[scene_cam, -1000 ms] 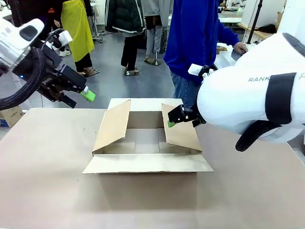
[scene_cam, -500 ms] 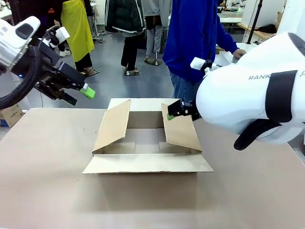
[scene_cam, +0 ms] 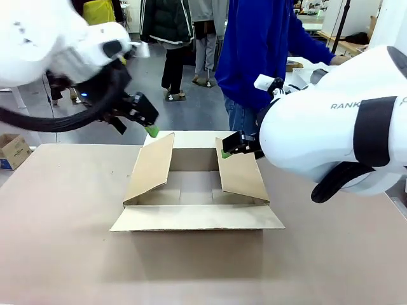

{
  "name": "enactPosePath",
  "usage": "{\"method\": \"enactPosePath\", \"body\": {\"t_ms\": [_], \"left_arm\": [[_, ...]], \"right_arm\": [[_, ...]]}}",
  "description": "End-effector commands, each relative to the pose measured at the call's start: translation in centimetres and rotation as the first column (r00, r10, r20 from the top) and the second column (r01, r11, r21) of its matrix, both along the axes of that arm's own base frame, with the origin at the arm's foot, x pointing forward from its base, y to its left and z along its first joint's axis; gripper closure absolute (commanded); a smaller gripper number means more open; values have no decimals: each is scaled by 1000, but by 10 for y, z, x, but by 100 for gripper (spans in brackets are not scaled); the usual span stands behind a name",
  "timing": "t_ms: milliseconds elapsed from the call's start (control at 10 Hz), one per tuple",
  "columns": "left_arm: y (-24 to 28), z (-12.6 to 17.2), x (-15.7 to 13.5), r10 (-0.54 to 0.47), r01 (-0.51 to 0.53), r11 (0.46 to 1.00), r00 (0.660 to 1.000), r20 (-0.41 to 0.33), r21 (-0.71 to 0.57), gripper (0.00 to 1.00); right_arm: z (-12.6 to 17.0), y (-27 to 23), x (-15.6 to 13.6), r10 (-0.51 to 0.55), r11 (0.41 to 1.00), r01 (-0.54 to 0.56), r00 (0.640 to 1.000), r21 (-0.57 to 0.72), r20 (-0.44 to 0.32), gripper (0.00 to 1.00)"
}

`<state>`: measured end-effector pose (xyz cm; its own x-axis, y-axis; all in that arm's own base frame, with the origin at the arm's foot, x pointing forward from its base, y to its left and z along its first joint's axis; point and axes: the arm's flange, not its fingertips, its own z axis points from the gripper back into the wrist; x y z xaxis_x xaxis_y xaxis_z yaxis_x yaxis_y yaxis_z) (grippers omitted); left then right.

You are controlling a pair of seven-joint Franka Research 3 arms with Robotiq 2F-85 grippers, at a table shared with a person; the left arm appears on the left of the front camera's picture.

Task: Pack the gift set into the box.
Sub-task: Place both hands on the side flaps of the Package Box and spread them outward.

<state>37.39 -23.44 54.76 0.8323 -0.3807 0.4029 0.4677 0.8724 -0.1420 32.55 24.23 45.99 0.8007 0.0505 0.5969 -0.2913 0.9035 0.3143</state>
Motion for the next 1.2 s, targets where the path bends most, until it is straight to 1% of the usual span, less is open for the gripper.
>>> {"method": "enactPosePath", "body": {"t_ms": [0, 100, 200, 300, 400, 500, 700, 800, 900, 1000, 1100], "left_arm": [[-40, 9, 31, 20, 1, 985, 993, -119, 172, 0], [-56, 4, 33, 54, -28, 982, 990, -133, 189, 0], [-68, -3, 30, 40, -21, 989, 991, -129, 146, 0], [-80, -17, 28, 77, -60, 990, 987, -139, 125, 0], [-85, -32, 35, 165, -146, 983, 968, -188, 107, 0], [-81, -21, 31, 50, -27, 988, 987, -150, 155, 0], [-82, -22, 31, 55, -31, 988, 986, -155, 153, 0], [-90, -24, 29, 296, -257, 946, 934, -199, 199, 0], [-99, -31, 33, 343, -289, 931, 902, -262, 225, 0], [-101, -43, 43, 331, -254, 933, 886, -326, 257, 0], [-103, -54, 52, 342, -259, 928, 879, -333, 270, 0]], "right_arm": [[2, -1, 2, 1, 1000, -1, 1000, 0, -11, 0], [2, -1, 2, 1, 1000, -1, 1000, 0, -11, 0], [2, -1, 2, 1, 1000, -1, 1000, 0, -11, 0], [2, -1, 2, 1, 1000, -1, 1000, 0, -11, 0], [2, -1, 2, 1, 1000, -1, 1000, 0, -11, 0], [2, -1, 2, 1, 1000, -1, 1000, 0, -11, 0], [2, -1, 2, 1, 1000, -1, 1000, 0, -11, 0], [2, -1, 2, 1, 1000, -1, 1000, 0, -11, 0], [2, -1, 2, 1, 1000, -1, 1000, 0, -11, 0], [2, -1, 2, 1, 1000, -1, 1000, 0, -11, 0], [2, -1, 2, 1, 1000, -1, 1000, 0, -11, 0]]}}
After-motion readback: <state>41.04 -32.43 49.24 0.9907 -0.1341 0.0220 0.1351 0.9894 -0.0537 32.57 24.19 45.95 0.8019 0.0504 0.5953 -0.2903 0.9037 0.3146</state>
